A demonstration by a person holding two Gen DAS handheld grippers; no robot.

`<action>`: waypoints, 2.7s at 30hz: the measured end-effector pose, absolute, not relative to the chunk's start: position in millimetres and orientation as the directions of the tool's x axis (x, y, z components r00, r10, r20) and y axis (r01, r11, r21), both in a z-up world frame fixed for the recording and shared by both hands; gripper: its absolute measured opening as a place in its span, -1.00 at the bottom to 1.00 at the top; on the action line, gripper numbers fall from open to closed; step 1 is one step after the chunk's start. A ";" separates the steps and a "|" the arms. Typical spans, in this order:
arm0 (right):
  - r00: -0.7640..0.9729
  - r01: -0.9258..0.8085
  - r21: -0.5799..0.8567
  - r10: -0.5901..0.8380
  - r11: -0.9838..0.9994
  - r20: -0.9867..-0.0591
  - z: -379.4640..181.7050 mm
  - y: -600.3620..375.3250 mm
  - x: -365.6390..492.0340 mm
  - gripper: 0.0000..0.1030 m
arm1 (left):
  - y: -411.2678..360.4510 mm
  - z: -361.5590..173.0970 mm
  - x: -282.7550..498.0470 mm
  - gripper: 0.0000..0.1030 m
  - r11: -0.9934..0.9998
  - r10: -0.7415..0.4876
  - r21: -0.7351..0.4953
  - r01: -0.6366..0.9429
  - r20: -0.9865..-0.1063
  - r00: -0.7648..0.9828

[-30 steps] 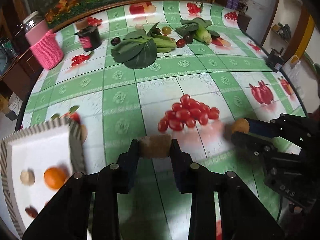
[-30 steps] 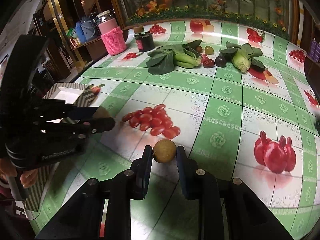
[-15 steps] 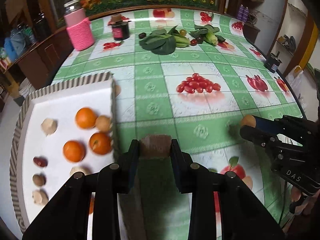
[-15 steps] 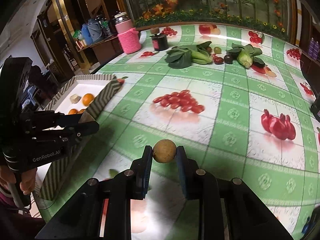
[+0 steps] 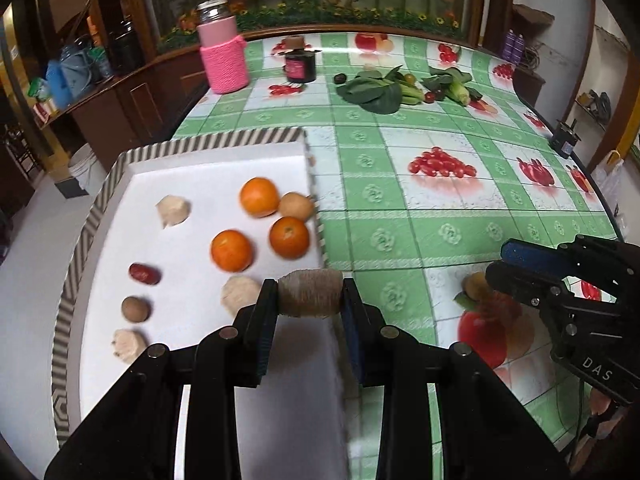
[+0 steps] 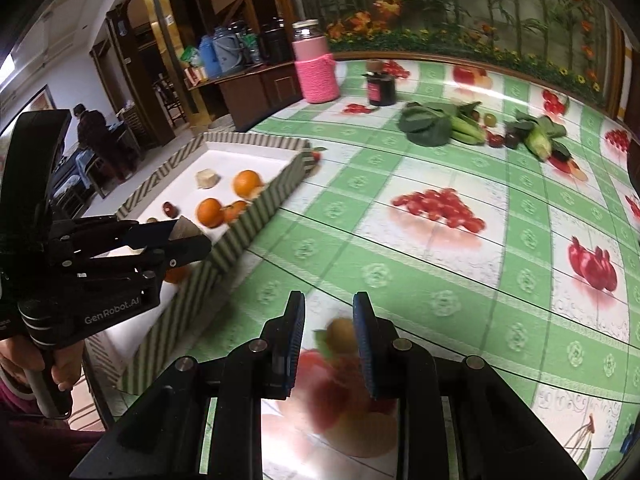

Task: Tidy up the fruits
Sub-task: 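Carry tan block with left gripper while right gripper carries kiwi over tray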

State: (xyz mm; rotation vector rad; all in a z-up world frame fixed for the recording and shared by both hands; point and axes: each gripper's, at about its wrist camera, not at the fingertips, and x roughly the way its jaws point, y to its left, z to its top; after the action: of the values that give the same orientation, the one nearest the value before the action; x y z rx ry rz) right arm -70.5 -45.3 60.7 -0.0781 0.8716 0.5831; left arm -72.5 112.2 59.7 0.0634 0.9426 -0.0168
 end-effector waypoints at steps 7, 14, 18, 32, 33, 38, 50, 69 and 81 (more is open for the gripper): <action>0.513 -0.478 0.164 0.426 0.863 -0.745 59.2 -60.9 -70.2 -0.45 | 129.4 57.5 -79.6 -0.45 1.000 0.015 0.024 0.009 -0.811 0.585; 0.495 -0.441 0.163 0.391 0.882 -0.776 42.7 -84.4 -76.3 -0.16 | 136.6 56.1 -79.0 -0.45 1.000 0.007 0.004 -0.006 -0.814 0.581; 0.478 -0.456 0.179 0.409 0.872 -0.777 37.2 -82.1 -77.7 -0.09 | 137.9 53.2 -78.0 -0.45 1.000 0.007 0.001 -0.010 -0.820 0.573; 0.496 -0.472 0.125 0.380 0.873 -0.781 25.2 -25.7 -4.2 -0.04 | 153.0 53.5 -77.4 -0.45 0.999 0.007 -0.020 -0.041 -0.821 0.571; 0.493 -0.469 0.126 0.377 0.874 -0.784 21.9 -23.2 3.1 -0.20 | 155.0 52.7 -77.2 -0.45 0.999 0.006 -0.023 -0.044 -0.823 0.569; 0.508 -0.454 0.117 0.365 0.883 -0.780 15.3 -19.1 27.7 -0.54 | 160.6 51.1 -76.3 -0.45 0.998 0.003 -0.035 -0.056 -0.825 0.564; 0.511 -0.490 0.195 0.461 0.849 -0.725 47.3 -31.1 -28.7 -0.55 | 181.7 63.6 -87.2 -0.44 0.996 0.016 -0.036 -0.078 -0.810 0.587; 0.359 -0.718 0.220 0.622 0.661 -0.696 70.7 62.4 -105.0 -0.55 | 235.2 45.2 -121.0 -0.44 0.983 0.033 -0.065 -0.170 -0.853 0.521; 0.275 -0.784 0.168 0.577 0.598 -0.769 46.7 105.9 -118.6 -0.55 | 237.4 29.5 -122.4 -0.44 0.984 0.029 -0.064 -0.169 -0.867 0.497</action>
State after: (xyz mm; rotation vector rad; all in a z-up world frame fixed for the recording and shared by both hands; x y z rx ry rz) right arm -118.6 105.9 46.7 -0.2648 0.9045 0.9288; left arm -122.4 237.4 29.5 -0.1471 1.0447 0.1199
